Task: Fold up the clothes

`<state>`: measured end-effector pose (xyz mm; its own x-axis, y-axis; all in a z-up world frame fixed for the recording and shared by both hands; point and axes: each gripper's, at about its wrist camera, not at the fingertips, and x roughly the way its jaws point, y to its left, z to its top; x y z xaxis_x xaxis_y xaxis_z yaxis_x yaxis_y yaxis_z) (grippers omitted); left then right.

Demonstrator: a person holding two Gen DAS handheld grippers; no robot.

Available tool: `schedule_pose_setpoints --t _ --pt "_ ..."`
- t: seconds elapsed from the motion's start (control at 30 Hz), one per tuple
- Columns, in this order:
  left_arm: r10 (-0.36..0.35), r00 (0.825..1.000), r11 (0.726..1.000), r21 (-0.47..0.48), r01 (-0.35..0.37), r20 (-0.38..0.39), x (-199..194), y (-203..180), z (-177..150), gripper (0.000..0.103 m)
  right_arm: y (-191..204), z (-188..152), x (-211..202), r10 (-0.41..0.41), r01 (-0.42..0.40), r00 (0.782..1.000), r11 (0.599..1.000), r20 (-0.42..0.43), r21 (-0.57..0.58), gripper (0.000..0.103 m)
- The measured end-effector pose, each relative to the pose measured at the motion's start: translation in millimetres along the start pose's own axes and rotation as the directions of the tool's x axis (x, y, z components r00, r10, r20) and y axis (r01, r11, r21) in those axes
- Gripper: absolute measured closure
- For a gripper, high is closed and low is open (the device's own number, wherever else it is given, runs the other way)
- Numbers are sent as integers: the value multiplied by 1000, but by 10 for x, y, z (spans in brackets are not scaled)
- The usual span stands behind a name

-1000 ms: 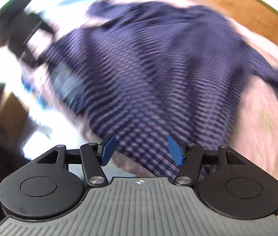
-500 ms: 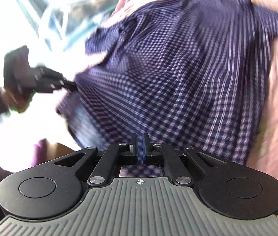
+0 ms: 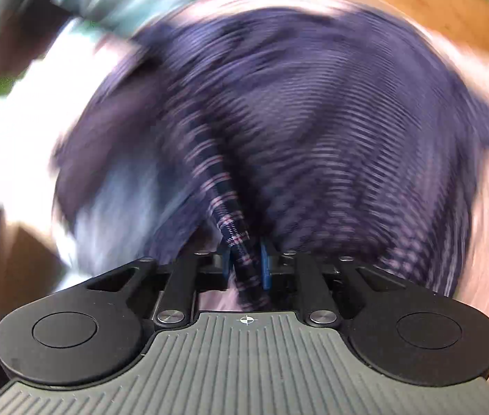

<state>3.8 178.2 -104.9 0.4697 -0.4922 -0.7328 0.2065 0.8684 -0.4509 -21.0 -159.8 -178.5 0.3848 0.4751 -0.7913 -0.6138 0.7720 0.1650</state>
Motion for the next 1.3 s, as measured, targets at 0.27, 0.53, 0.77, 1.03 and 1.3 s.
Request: schedule_pose_setpoints --t 0.27,0.53,0.77,1.03,1.3 --pt "19 999 998 -54 -21 -42 334 52 82 101 -221 10 -364 -237 224 965 967 108 121 68" --pt "-10 990 995 -96 23 142 92 75 232 101 652 -647 -295 -70 61 997 947 -18 -314 76" --pt "0 992 999 -52 7 123 -2 -8 285 101 9 -412 -64 -43 40 994 998 -97 -39 76" --pt "-39 983 993 -100 58 180 -68 66 286 101 390 -182 -210 -207 220 975 944 76 -247 74" --pt "-35 989 997 -65 45 147 -11 -54 266 101 1206 -227 572 -194 166 981 790 16 -590 70"
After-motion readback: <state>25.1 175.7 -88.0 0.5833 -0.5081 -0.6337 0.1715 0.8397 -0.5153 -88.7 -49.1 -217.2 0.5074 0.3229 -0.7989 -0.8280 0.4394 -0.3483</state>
